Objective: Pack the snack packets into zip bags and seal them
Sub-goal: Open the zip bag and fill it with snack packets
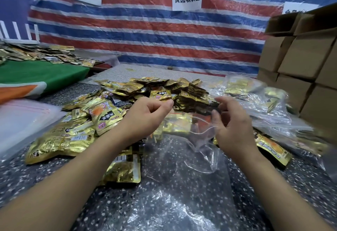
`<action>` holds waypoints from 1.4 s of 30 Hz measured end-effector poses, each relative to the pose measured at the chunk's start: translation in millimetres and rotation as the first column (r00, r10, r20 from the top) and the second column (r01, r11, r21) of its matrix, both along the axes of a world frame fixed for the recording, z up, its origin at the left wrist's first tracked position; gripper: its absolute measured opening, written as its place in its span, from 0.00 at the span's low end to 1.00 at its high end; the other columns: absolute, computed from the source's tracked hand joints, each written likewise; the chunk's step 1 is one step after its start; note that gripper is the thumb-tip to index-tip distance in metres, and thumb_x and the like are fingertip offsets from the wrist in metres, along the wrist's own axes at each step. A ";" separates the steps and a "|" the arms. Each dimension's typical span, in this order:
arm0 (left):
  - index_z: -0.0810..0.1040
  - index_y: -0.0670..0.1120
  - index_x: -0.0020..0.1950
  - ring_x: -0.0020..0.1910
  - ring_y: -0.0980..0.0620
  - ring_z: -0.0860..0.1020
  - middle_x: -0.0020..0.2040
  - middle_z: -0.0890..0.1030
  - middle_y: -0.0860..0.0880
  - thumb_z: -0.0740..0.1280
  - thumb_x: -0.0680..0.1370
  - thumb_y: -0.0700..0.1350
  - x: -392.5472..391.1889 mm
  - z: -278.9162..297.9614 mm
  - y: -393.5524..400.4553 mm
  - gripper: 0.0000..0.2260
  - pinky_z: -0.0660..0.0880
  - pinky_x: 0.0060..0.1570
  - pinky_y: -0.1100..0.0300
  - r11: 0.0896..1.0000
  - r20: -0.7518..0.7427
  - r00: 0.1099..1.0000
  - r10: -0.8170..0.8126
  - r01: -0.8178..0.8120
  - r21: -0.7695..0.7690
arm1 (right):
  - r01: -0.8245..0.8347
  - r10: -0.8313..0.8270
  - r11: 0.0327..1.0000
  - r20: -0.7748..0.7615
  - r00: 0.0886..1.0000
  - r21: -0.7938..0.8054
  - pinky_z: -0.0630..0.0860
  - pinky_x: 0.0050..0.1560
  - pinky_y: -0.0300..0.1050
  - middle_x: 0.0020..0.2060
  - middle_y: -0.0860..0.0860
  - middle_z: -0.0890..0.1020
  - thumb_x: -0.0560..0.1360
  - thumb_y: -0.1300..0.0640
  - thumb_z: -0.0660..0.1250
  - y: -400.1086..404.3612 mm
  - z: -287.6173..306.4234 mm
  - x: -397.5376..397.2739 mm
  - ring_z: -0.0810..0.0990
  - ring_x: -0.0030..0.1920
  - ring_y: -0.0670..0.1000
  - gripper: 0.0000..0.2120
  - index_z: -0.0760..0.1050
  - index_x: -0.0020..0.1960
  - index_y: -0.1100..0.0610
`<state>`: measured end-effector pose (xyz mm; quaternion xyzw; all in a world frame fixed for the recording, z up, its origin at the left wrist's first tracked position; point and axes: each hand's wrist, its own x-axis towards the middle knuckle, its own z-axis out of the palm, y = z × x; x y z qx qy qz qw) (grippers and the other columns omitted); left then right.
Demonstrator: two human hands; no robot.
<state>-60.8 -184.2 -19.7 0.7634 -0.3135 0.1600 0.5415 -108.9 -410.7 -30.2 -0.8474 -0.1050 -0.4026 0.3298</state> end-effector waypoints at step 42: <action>0.65 0.37 0.31 0.26 0.54 0.64 0.27 0.66 0.48 0.58 0.84 0.48 -12.9 -3.1 -13.3 0.24 0.62 0.30 0.56 1.000 0.089 0.996 -0.014 0.015 -0.006 | -0.300 0.411 0.899 -0.376 0.831 0.320 0.82 0.48 0.65 0.45 0.52 0.86 0.77 0.53 0.70 -0.8 17.8 -15.7 0.86 0.44 0.54 0.05 0.78 0.52 0.47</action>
